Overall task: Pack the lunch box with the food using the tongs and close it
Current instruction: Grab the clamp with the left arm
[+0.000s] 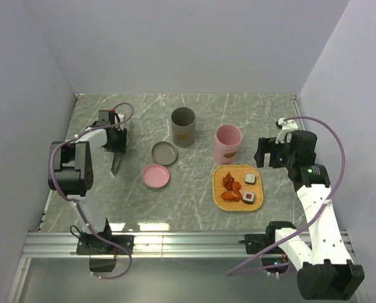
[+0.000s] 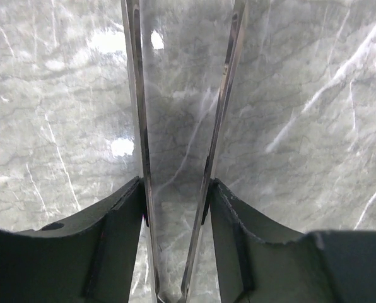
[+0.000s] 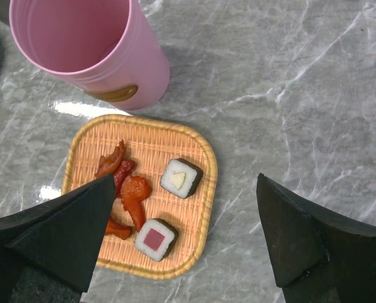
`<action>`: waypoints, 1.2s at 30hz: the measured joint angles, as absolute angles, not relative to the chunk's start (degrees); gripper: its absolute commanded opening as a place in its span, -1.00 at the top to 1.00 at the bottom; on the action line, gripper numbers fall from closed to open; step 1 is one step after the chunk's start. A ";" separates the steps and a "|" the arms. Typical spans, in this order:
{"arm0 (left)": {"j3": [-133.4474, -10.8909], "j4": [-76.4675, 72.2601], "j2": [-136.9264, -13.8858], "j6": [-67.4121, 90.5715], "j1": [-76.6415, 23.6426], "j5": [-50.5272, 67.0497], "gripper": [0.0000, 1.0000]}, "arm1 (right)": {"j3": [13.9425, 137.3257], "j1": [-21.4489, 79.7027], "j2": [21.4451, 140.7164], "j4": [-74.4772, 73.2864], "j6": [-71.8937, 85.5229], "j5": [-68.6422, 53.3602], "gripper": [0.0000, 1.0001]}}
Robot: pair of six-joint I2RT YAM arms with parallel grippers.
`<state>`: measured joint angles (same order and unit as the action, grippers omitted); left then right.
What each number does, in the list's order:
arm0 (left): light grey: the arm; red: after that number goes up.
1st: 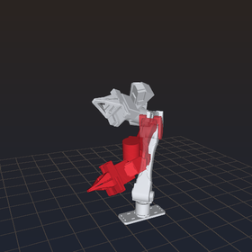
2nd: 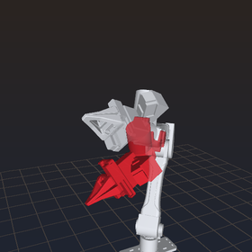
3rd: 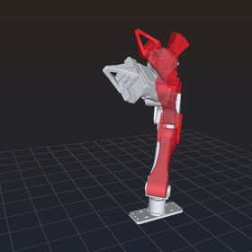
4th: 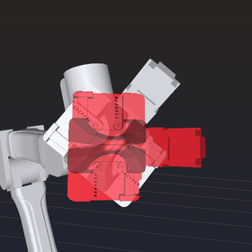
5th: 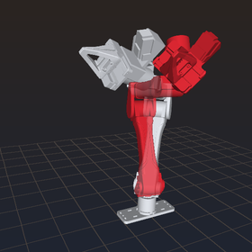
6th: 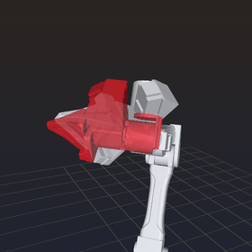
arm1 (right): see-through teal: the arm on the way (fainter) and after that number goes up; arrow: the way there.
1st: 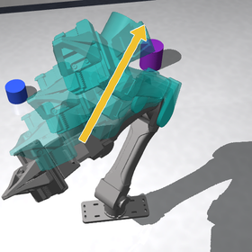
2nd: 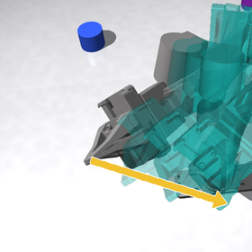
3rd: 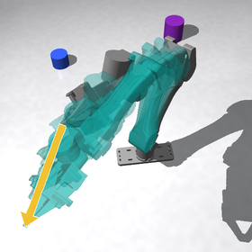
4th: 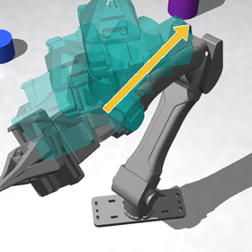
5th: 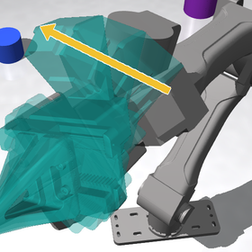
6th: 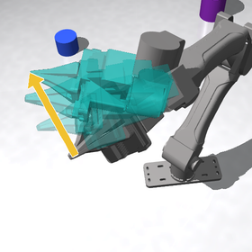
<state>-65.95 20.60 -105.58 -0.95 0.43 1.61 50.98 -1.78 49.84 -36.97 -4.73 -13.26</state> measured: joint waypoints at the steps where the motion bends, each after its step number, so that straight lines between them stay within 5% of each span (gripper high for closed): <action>1: -66.04 20.93 -105.58 -1.08 0.43 1.67 0.00 | 50.98 -1.78 49.84 -36.97 -4.71 -13.45 -0.99; 15: -74.17 40.25 -96.75 -5.32 0.38 7.86 0.08 | 51.33 -1.78 49.60 -37.54 -4.78 -17.69 -0.99; 36: -80.18 60.93 -75.92 -14.37 -1.50 40.47 0.00 | 57.36 0.54 48.88 -31.66 -5.89 -29.47 -0.99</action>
